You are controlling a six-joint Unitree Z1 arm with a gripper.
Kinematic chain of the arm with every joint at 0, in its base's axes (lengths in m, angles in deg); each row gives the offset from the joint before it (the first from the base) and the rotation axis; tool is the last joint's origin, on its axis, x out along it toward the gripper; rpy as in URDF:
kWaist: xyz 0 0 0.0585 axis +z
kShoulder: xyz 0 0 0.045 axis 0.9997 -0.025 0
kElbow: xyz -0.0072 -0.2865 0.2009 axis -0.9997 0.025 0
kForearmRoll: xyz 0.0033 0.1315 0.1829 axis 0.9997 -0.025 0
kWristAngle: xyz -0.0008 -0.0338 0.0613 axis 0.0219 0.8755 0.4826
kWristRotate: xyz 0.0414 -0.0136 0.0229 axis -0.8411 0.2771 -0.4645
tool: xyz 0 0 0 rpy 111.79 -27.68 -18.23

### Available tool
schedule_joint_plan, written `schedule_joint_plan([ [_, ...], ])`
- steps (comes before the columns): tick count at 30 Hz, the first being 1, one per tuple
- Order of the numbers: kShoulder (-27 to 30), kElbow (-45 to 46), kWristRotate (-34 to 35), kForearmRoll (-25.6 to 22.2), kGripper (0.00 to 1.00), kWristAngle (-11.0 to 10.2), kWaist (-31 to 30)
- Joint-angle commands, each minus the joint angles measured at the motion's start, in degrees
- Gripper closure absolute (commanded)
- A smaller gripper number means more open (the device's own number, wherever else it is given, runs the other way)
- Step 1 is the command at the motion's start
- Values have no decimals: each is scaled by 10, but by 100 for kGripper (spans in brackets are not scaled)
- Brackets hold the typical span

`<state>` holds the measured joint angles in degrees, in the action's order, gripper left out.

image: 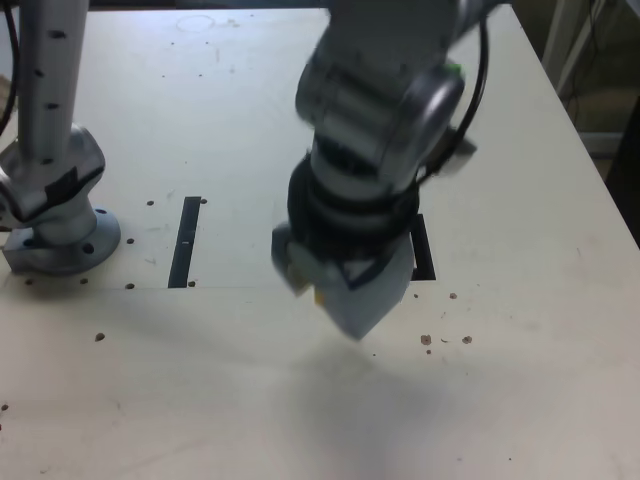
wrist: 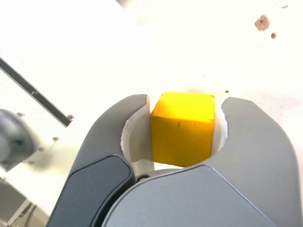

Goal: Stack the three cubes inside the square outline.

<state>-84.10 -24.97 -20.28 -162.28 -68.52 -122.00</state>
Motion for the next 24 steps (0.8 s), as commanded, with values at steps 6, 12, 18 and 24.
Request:
schedule_joint_plan([
  [6, 22, -68, -53, -51, 70, 0, 98],
  [12, 6, -78, -76, -60, 70, 5, 190],
  [18, 1, -75, -62, -59, 70, -1, 233],
  [24, 5, -47, 6, -54, 70, 17, 230],
])
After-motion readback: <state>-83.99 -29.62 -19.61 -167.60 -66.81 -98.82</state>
